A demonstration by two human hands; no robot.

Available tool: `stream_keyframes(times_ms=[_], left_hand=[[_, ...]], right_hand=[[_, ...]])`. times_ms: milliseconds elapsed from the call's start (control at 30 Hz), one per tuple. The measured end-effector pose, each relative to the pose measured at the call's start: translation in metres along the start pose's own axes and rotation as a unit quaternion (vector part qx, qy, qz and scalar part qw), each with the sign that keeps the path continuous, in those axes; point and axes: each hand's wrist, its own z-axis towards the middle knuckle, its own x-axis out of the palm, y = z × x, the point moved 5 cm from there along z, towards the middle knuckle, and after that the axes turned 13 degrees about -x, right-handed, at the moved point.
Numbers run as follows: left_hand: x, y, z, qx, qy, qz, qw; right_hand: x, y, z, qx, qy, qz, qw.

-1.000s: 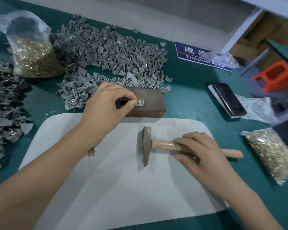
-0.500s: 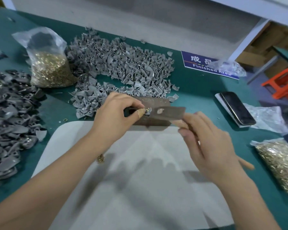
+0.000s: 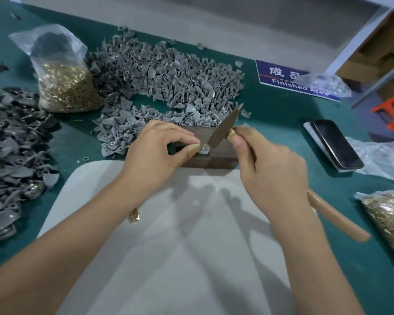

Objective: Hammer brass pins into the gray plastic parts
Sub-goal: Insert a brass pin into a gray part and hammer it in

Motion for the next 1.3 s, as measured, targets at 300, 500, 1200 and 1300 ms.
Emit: stream_keyframes(times_ms=[300, 500, 1200, 1300], left_hand=[[0.0, 0.003, 0.0, -0.009, 0.005, -0.006, 1.0], [-0.001, 0.001, -0.001, -0.022, 0.005, -0.01, 1.0], [-0.002, 0.0, -0.002, -0.045, 0.009, 0.001, 0.999], [-0.002, 0.0, -0.003, -0.045, 0.004, 0.002, 0.999]], right_hand=[[-0.019, 0.013, -0.001, 0.031, -0.133, 0.037, 0.99], [-0.004, 0.012, 0.0, 0.05, -0.039, -0.003, 0.998], [-0.017, 0.012, -0.007, 0.045, -0.164, 0.03, 0.985], [-0.002, 0.016, -0.005, 0.026, -0.038, 0.032, 0.998]])
